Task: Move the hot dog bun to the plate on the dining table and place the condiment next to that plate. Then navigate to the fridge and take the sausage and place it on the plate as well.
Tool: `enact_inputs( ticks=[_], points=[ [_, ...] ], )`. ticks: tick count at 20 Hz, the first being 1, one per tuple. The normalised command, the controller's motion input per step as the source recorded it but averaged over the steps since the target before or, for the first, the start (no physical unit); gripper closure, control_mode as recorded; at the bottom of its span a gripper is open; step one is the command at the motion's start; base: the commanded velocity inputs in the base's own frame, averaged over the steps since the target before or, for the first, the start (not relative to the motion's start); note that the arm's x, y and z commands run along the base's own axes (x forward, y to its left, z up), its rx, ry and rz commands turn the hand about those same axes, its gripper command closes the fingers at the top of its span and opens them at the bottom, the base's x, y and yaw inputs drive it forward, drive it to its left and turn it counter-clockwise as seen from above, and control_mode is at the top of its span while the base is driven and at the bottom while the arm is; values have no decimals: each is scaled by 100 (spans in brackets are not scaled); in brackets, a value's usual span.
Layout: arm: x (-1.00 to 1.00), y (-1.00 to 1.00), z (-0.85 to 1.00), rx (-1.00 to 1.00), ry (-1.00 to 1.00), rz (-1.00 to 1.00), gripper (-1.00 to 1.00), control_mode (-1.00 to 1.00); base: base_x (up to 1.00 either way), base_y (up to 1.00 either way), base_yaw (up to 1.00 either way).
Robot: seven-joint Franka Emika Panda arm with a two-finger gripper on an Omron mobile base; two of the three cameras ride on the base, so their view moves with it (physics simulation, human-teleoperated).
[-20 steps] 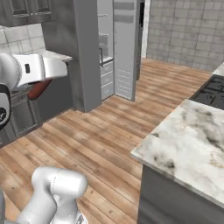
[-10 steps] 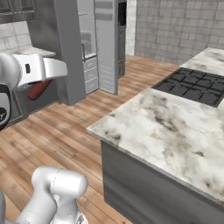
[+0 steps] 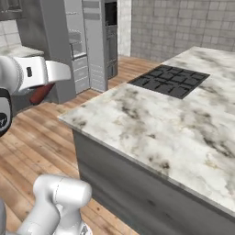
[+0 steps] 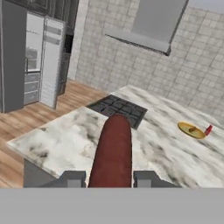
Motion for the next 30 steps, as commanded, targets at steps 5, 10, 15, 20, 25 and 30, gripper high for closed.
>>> enact_inputs(
  ticks=[5, 10, 15, 20, 25, 30],
  points=[
    [0, 0, 0, 0, 0, 0, 100, 100, -46, -100, 0],
    [0, 0, 0, 0, 0, 0, 100, 100, -45, -100, 0],
    [0, 0, 0, 0, 0, 0, 100, 100, -43, -100, 0],
    [0, 0, 0, 0, 0, 0, 100, 100, -32, -100, 0],
    [0, 0, 0, 0, 0, 0, 100, 100, -24, -100, 0],
    [0, 0, 0, 0, 0, 0, 100, 100, -17, -100, 0]
  ],
)
